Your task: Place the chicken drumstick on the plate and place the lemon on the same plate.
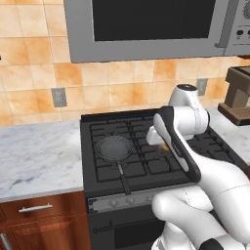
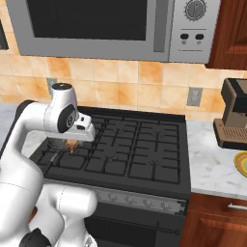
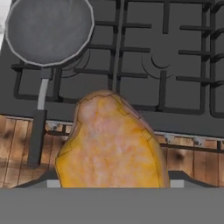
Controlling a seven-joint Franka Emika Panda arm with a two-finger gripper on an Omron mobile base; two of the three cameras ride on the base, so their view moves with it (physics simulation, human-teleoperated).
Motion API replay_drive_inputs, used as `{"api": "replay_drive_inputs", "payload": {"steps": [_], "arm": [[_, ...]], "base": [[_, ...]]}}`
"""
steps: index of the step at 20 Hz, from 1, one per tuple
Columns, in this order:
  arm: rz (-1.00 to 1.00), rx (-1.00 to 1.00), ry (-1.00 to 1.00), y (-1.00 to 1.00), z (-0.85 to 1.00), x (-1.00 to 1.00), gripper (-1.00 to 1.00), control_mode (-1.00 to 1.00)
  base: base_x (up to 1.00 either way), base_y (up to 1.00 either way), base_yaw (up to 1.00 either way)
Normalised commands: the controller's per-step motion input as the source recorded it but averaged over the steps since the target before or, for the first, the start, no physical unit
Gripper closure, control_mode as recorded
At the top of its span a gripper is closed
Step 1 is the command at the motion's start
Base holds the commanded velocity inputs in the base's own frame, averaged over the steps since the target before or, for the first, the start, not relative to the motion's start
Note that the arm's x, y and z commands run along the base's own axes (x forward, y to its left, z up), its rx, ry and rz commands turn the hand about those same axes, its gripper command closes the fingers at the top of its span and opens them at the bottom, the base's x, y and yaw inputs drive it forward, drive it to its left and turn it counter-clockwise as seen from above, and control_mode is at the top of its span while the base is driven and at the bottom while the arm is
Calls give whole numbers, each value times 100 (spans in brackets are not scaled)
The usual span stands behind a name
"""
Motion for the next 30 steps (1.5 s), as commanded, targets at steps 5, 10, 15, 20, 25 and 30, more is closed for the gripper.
{"api": "replay_drive_inputs", "payload": {"steps": [5,10,15,20,25,30], "arm": [[0,0,0,0,0,0,100,100],[0,0,0,0,0,0,100,100],[0,0,0,0,0,0,100,100],[0,0,0,0,0,0,100,100],[0,0,0,0,0,0,100,100],[0,0,0,0,0,0,100,100]], "base": [[-77,-24,-8],[-68,-82,-12],[-15,-98,-13],[0,-99,-12],[4,-90,-2],[32,-73,0]]}}
